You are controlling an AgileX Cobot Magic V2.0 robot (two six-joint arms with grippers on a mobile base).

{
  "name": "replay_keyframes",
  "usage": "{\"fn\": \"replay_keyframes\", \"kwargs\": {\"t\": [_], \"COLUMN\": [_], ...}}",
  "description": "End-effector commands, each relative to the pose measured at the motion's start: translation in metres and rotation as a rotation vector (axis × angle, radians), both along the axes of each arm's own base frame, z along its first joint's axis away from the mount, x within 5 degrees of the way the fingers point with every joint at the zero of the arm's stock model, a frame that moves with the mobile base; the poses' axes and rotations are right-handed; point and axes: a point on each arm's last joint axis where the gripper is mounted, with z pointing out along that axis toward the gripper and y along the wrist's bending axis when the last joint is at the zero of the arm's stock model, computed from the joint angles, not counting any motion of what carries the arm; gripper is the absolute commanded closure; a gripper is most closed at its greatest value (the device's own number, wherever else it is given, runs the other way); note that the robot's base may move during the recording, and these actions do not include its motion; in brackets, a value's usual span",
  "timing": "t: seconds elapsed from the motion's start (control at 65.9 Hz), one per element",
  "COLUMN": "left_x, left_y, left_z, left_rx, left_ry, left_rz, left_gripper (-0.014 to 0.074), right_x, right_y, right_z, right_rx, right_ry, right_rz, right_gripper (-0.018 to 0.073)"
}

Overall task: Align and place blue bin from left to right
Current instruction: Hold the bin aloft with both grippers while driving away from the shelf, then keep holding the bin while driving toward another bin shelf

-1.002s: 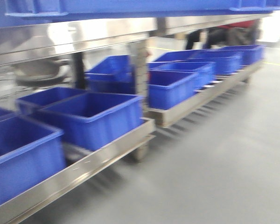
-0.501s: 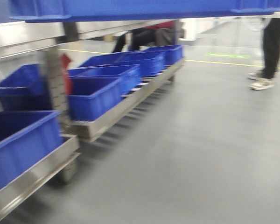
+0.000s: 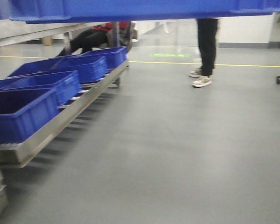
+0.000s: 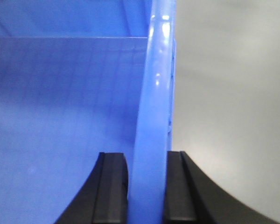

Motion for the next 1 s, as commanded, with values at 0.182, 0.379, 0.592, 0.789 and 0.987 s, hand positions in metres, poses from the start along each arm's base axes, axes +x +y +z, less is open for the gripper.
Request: {"fn": "replay_keyframes", "kwargs": {"t": [0.182,0.379,0.592,0.789,0.987], "left_x": [-0.0073,-0.0073,-0.0073,-0.0072,-0.0072], "left_y": [0.0067,0.0067,0.0068,0.0068,0.0068], "left_z": [0.0189,0.0189,0.0189,0.0191,0.0191], "left_rx": [0.021,0.021,0.023,0.023,0.023], "left_ry": [-0.116,-0.116,-0.117,-0.118,-0.118], "left_rz": [0.006,0.006,0.007,0.007,0.007], "left_gripper": [0.0707,0.0707,0.0707,0.0707,0.0707], "right_x": [-0.0037,-0.0037,-0.0036,-0.0036,-0.0036], "right_y": [-0.0048,-0.0048,-0.0048,-0.0048,-0.0048], "right_z": [0.0211,0.0211,0.0214,0.0214,0.0215], "right_rx": [-0.008,-0.008,-0.008,-0.008,-0.007], "right_ry": [-0.155,-0.155,-0.158,-0.158,-0.16], "right_rz": [-0.013,-0.013,-0.013,-0.013,-0.013], "right_gripper": [0.0711,0.0711,0.0711,0.0711,0.0711]}}
